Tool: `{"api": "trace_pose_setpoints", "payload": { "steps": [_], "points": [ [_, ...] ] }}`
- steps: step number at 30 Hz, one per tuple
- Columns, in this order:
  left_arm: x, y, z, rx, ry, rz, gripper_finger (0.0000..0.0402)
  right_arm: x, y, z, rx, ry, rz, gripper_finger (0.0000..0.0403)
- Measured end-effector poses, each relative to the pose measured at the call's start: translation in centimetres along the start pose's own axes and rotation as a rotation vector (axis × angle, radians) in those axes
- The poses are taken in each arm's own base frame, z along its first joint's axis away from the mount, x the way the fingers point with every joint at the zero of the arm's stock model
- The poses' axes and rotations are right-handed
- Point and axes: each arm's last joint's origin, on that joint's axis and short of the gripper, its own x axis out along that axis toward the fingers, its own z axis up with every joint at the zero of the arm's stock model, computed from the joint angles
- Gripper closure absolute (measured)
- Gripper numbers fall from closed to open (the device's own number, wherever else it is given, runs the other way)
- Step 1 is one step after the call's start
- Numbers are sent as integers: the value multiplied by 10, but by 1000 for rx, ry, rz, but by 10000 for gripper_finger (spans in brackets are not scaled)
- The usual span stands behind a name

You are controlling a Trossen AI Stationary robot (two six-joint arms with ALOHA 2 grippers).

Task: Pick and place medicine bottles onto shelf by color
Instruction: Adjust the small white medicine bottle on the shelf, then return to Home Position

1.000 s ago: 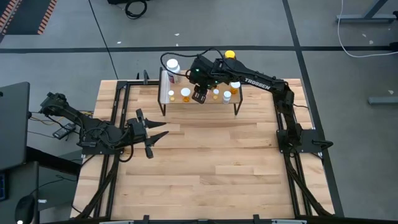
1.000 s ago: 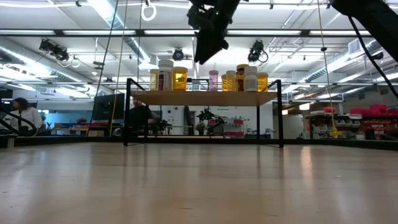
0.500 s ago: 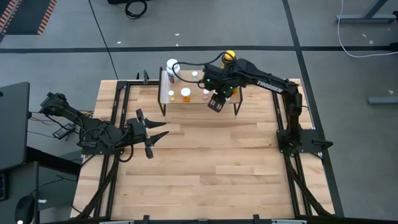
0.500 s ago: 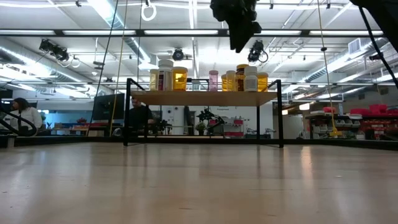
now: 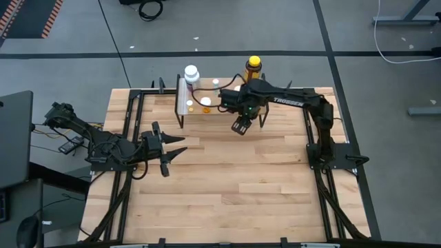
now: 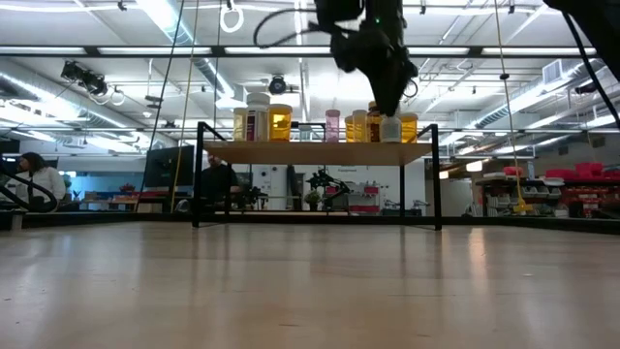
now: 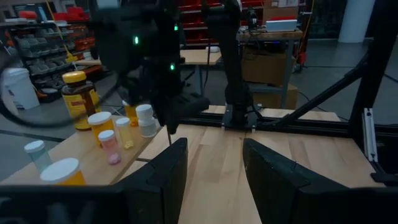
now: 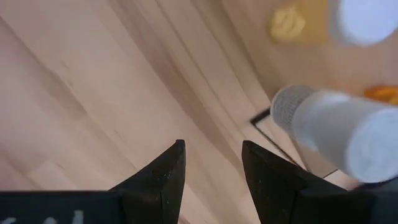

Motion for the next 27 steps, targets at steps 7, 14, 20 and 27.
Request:
{"api": "trace_pose_setpoints", "payload": {
  "steps": [7, 14, 20, 27],
  "points": [
    [0, 0, 0, 5, 0, 0, 239, 18, -12, 1, 23, 67, -26, 238],
    [0, 0, 0, 7, 0, 0, 239, 19, -18, 3, 13, 48, -88, 238],
    [0, 0, 0, 7, 0, 0, 239, 19, -20, 4, 6, 26, -137, 238],
    [0, 0, -4, 20, 35, 2, 239, 18, -8, 0, 25, 85, 24, 238]
  ]
}}
